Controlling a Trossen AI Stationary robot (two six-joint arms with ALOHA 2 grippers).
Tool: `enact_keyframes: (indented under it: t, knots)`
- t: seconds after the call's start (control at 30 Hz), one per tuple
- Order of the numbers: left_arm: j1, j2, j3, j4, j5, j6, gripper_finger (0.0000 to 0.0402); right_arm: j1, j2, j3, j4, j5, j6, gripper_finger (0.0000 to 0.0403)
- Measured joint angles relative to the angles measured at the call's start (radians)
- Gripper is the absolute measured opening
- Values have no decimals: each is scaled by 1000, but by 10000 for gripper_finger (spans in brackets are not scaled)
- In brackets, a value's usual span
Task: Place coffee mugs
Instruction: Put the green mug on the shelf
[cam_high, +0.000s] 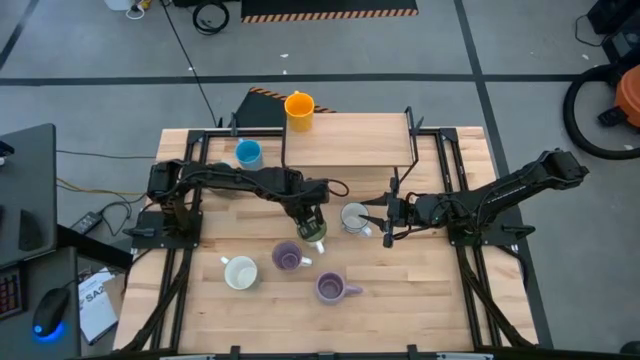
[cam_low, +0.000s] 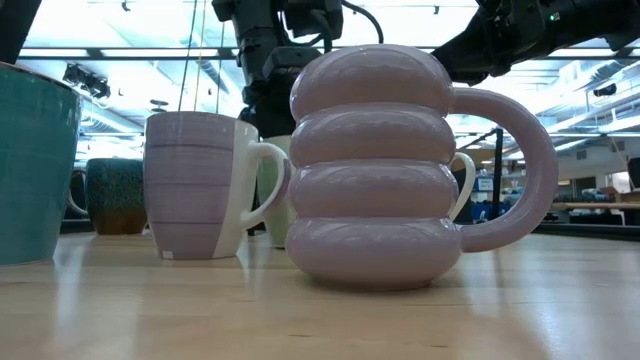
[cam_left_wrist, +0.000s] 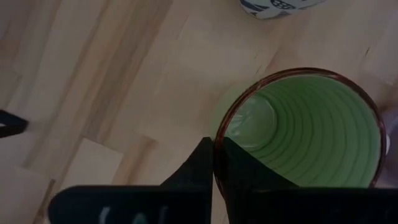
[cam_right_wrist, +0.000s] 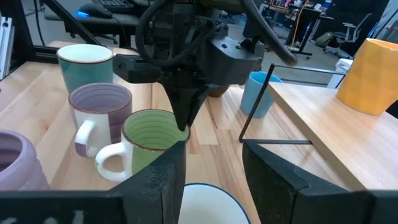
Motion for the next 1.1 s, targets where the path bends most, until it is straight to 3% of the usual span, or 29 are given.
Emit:
enact_keyframes:
  t: [0.43, 1.1]
  knots:
    - [21, -3, 3, -4, -29, 170, 17, 0, 0, 0, 0, 0, -2, 165]
    - [118, -4, 205, -178, 53, 356, 16, 0, 0, 0, -1, 0, 2, 165]
